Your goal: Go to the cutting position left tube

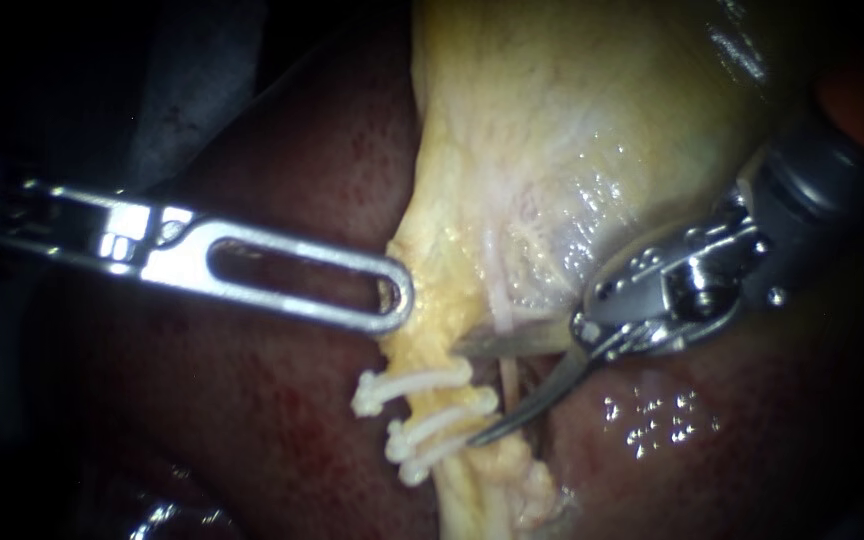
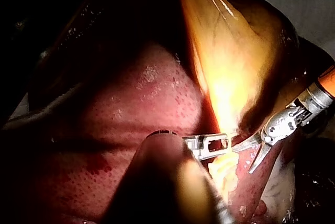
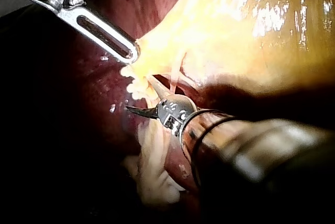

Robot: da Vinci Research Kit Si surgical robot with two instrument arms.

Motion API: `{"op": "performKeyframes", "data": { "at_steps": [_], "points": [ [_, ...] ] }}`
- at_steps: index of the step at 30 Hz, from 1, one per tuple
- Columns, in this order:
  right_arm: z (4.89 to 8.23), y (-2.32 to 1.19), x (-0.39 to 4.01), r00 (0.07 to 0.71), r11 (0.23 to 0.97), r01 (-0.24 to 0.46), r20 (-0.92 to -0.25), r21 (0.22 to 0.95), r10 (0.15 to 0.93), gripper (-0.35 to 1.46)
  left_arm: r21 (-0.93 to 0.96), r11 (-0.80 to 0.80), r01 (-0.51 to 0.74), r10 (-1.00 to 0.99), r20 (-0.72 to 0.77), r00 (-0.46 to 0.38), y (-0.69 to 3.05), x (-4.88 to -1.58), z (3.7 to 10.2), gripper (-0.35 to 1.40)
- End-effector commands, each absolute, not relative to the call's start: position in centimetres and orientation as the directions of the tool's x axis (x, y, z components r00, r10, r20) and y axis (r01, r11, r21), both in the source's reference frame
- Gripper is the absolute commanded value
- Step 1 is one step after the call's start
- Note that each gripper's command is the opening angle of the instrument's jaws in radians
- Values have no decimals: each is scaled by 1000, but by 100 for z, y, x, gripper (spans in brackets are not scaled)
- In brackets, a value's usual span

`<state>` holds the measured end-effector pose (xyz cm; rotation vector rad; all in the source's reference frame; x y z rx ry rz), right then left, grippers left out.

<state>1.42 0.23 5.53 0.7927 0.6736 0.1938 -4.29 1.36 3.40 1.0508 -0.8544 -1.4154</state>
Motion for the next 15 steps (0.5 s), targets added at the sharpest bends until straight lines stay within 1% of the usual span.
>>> {"op": "performKeyframes", "data": {
  "at_steps": [1,11,15],
  "points": [
    [553,22,143,779,697,82,-482,713,402,101,931,-116,346,-991,-130,18,136,-429,340,-35],
    [559,16,151,801,686,71,-451,724,394,100,931,-116,346,-991,-131,18,136,-429,339,-35],
    [563,13,155,803,685,74,-451,725,390,100,931,-117,347,-991,-131,17,136,-430,339,-35]
  ]
}}
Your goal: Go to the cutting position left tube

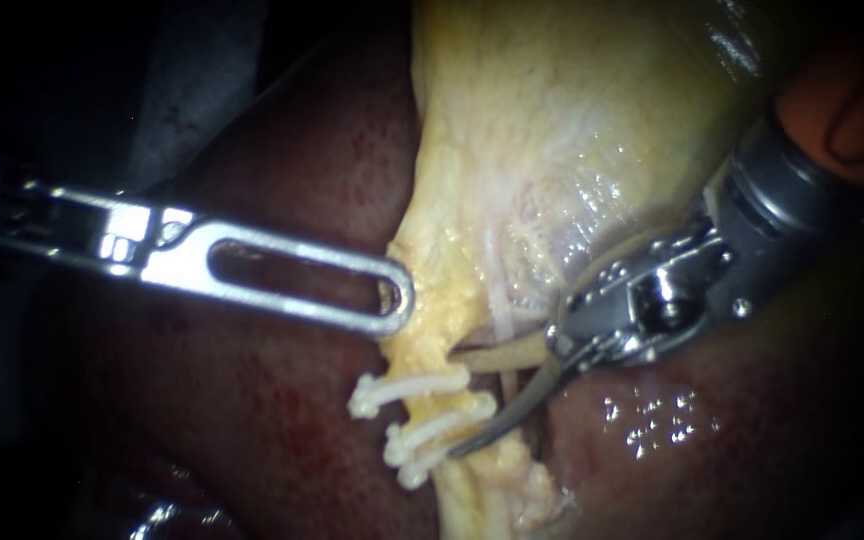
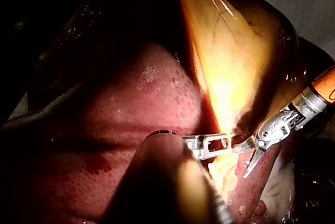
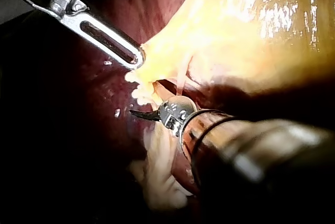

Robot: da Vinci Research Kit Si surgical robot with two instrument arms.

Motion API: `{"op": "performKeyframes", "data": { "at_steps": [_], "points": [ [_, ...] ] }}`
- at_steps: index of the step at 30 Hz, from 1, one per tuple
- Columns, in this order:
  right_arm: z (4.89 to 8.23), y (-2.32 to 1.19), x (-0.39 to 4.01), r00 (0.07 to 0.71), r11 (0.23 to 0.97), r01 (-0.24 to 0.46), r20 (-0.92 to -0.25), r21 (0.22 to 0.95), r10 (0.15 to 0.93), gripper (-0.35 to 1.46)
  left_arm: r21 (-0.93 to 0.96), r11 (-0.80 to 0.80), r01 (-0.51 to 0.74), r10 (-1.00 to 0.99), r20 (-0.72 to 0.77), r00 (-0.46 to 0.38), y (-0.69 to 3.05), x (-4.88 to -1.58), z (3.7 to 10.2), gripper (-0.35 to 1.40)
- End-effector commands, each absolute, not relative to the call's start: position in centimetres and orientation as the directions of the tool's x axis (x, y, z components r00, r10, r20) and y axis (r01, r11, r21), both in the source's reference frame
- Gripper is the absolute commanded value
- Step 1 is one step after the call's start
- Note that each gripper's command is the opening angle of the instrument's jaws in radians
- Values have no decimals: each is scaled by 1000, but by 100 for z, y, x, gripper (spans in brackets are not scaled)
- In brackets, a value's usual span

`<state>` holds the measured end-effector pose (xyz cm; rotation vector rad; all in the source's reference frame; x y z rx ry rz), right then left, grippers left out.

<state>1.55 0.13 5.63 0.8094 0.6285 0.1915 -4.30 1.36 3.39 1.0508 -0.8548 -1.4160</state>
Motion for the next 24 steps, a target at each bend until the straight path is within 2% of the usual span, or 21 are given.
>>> {"op": "performKeyframes", "data": {
  "at_steps": [1,13,24],
  "points": [
    [563,13,156,803,685,74,-451,724,390,100,931,-117,347,-991,-131,17,136,-430,339,-35],
    [567,15,168,803,682,59,-441,729,402,98,930,-117,347,-991,-131,16,136,-432,338,-35],
    [577,7,172,812,647,15,-387,762,437,89,930,-117,347,-991,-131,15,135,-432,338,-35]
  ]
}}
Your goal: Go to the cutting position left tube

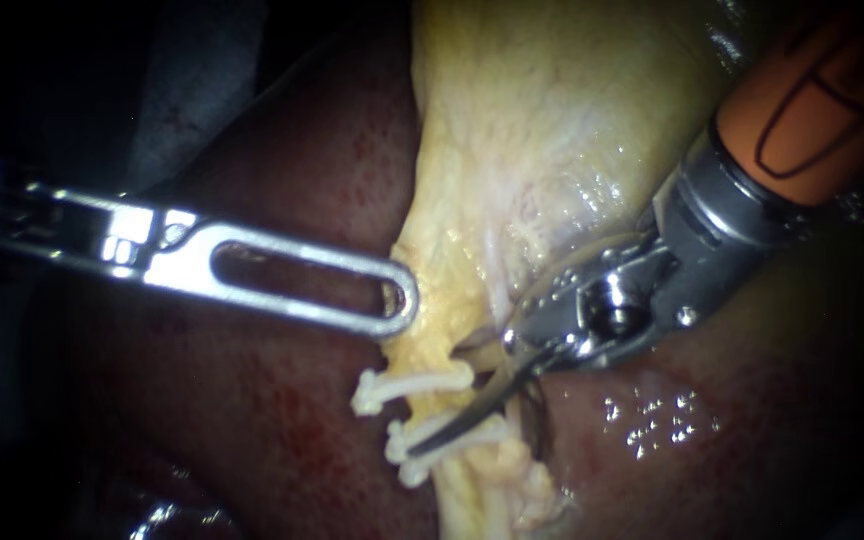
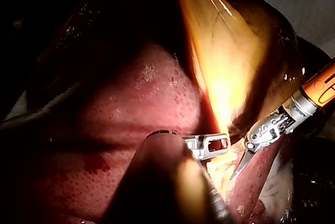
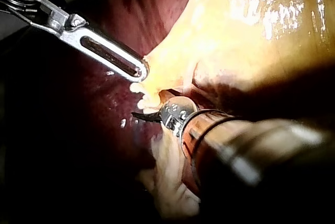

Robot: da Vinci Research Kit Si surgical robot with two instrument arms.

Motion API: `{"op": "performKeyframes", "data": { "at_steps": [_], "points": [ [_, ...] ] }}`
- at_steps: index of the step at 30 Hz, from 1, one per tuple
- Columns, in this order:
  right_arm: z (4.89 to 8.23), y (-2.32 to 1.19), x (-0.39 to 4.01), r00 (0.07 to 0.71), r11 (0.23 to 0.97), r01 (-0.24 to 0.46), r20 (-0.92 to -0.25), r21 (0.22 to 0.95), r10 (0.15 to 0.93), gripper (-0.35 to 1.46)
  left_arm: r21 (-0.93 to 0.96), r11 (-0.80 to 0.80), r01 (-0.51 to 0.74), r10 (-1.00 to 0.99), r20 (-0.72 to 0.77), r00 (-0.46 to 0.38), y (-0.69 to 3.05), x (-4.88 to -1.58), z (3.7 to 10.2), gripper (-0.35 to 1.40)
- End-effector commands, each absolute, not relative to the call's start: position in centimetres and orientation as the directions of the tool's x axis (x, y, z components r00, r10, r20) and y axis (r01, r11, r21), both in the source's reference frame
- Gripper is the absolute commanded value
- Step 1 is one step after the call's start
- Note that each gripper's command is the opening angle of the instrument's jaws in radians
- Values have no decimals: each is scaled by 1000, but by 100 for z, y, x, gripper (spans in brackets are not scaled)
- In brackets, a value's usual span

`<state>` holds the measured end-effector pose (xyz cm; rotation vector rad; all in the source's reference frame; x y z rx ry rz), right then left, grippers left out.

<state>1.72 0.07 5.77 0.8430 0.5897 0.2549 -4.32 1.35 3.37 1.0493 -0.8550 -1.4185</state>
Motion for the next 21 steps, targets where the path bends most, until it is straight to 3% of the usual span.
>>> {"op": "performKeyframes", "data": {
  "at_steps": [1,21],
  "points": [
    [578,7,172,813,645,12,-383,764,439,89,930,-117,347,-991,-131,15,135,-432,338,-35],
    [581,7,171,794,627,-25,-366,779,486,81,930,-117,347,-991,-131,15,136,-432,338,-35]
  ]
}}
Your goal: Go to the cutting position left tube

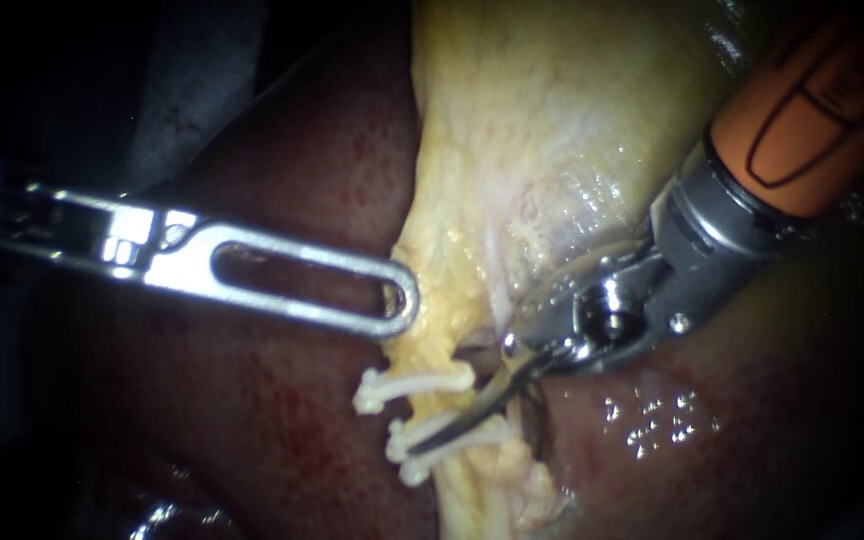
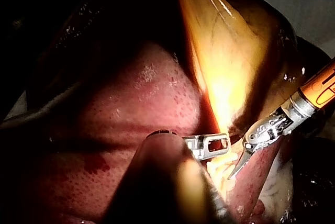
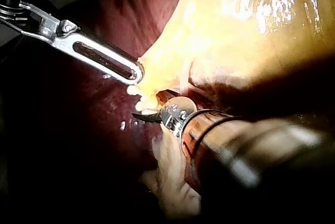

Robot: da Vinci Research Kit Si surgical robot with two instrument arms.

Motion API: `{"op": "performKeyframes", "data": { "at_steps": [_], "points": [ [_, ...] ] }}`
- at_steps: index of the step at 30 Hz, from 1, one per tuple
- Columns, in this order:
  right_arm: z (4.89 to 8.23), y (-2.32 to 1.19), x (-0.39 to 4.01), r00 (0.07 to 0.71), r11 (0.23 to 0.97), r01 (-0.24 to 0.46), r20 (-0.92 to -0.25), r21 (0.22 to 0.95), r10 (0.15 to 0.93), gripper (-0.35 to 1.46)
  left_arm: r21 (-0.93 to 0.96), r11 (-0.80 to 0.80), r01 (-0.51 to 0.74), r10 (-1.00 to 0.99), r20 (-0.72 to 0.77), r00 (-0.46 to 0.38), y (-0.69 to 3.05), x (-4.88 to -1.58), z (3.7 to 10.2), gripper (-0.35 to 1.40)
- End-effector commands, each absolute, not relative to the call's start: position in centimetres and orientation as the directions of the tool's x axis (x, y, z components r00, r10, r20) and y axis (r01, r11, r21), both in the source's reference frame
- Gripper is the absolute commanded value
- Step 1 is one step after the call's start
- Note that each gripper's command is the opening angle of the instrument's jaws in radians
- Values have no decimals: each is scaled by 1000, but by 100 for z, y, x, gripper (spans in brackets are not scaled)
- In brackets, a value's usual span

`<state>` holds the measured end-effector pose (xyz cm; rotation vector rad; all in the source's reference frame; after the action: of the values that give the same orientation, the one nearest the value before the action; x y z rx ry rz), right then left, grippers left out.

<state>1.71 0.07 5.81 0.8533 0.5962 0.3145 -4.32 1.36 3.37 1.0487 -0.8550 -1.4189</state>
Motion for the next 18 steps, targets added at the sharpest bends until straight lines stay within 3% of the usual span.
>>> {"op": "performKeyframes", "data": {
  "at_steps": [1,18],
  "points": [
    [582,7,171,792,626,-24,-367,780,487,81,930,-117,347,-991,-131,15,136,-432,338,-35],
    [596,1,173,781,627,-54,-359,777,512,79,930,-117,348,-991,-131,15,136,-433,338,-35]
  ]
}}
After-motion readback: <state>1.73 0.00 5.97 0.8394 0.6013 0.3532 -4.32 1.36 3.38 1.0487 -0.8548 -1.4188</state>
